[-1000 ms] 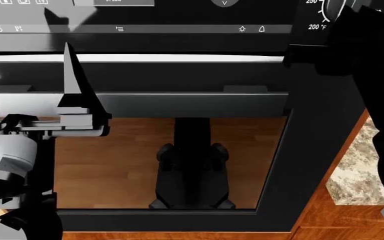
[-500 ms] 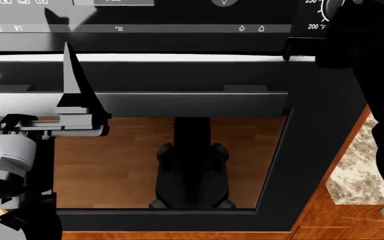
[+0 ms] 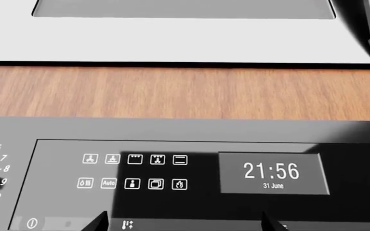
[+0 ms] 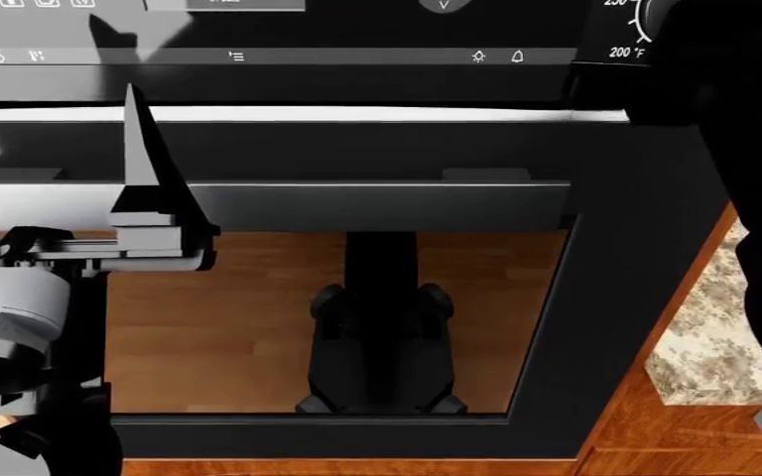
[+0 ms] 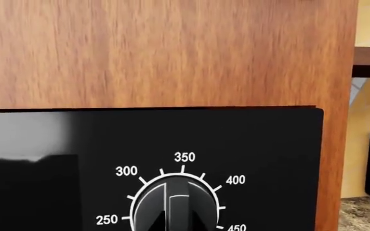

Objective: Preheat the oven by turning the temperature knob.

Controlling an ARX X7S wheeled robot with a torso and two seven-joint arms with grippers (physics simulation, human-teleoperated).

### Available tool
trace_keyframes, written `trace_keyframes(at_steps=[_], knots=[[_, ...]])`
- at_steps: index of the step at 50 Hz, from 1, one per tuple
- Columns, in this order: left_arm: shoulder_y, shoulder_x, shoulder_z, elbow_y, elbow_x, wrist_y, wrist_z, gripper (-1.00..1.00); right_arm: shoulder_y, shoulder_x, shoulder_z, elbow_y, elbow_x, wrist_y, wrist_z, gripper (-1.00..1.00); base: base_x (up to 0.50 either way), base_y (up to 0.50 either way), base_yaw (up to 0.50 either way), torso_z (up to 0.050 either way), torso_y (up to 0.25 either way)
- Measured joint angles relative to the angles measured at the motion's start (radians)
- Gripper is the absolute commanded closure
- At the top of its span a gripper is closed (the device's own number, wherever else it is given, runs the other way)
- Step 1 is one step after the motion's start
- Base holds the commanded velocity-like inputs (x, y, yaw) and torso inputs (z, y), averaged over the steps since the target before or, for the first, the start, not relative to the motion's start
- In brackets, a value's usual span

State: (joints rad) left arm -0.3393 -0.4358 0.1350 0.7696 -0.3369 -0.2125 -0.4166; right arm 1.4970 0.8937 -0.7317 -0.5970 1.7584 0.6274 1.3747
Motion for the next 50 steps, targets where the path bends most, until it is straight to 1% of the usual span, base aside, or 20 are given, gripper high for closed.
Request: trace_keyframes(at_steps=[14, 32, 50], knots=[[-0.001, -0.002, 0.004, -0.004, 0.002, 0.004, -0.002, -1.0, -0.036, 0.002, 0.023, -0.004, -0.008, -0.052, -0.017, 1.0, 0.01, 0.0, 0.0, 0.001, 0.0], [-0.004, -0.005, 0.007, -0.006, 0.0, 0.005, -0.007, -1.0, -0.134, 0.01, 0.1, -0.005, 0.012, -0.207, -0.068, 1.0, 0.0, 0.0, 0.0, 0.0, 0.0], [-0.004, -0.013, 0.001, 0.001, -0.011, 0.002, -0.013, -1.0, -0.237, -0.002, 0.158, -0.02, -0.023, -0.333, -0.115, 1.0, 0.0, 0.0, 0.0, 0.0, 0.0]])
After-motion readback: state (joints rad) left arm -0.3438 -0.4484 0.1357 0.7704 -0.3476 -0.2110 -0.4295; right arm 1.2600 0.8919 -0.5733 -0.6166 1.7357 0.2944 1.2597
